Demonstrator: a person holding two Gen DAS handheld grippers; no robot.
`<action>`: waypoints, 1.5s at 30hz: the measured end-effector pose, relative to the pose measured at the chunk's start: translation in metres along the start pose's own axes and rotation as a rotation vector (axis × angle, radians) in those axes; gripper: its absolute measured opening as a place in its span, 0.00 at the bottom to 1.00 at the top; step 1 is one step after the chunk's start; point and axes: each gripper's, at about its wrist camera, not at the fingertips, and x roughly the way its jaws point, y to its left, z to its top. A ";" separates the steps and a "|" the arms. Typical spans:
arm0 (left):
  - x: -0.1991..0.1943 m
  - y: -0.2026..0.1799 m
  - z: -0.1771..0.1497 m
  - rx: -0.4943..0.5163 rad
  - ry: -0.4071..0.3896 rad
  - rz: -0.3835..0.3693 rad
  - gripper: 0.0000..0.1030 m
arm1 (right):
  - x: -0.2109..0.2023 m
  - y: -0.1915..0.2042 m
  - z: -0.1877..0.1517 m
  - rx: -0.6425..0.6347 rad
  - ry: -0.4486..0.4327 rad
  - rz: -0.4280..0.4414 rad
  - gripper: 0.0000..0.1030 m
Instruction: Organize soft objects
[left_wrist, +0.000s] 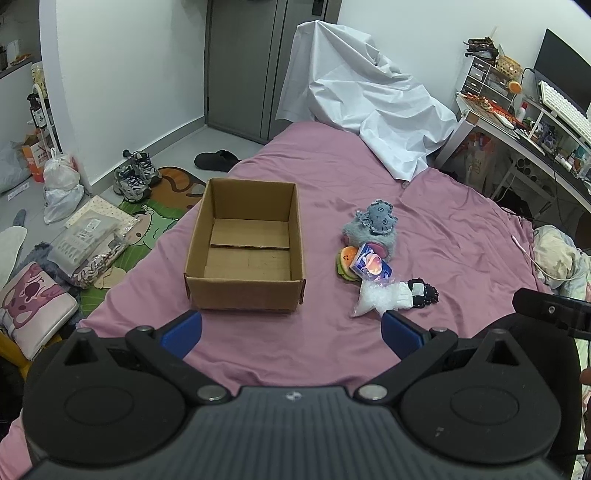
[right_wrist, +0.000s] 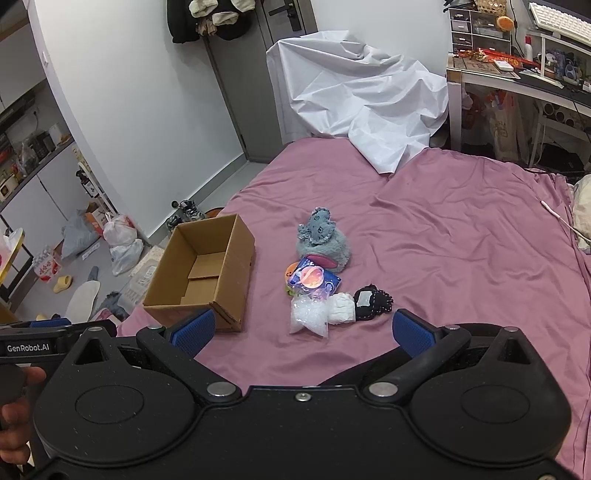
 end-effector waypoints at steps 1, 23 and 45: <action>0.000 -0.001 0.000 0.000 -0.001 -0.001 0.99 | 0.000 0.000 0.000 0.001 0.000 -0.001 1.00; 0.000 -0.002 -0.005 -0.006 -0.004 -0.019 0.99 | 0.002 0.001 -0.002 0.001 0.001 -0.012 1.00; 0.008 -0.012 -0.003 -0.002 -0.004 -0.030 0.99 | 0.011 -0.004 -0.003 0.004 0.010 -0.022 1.00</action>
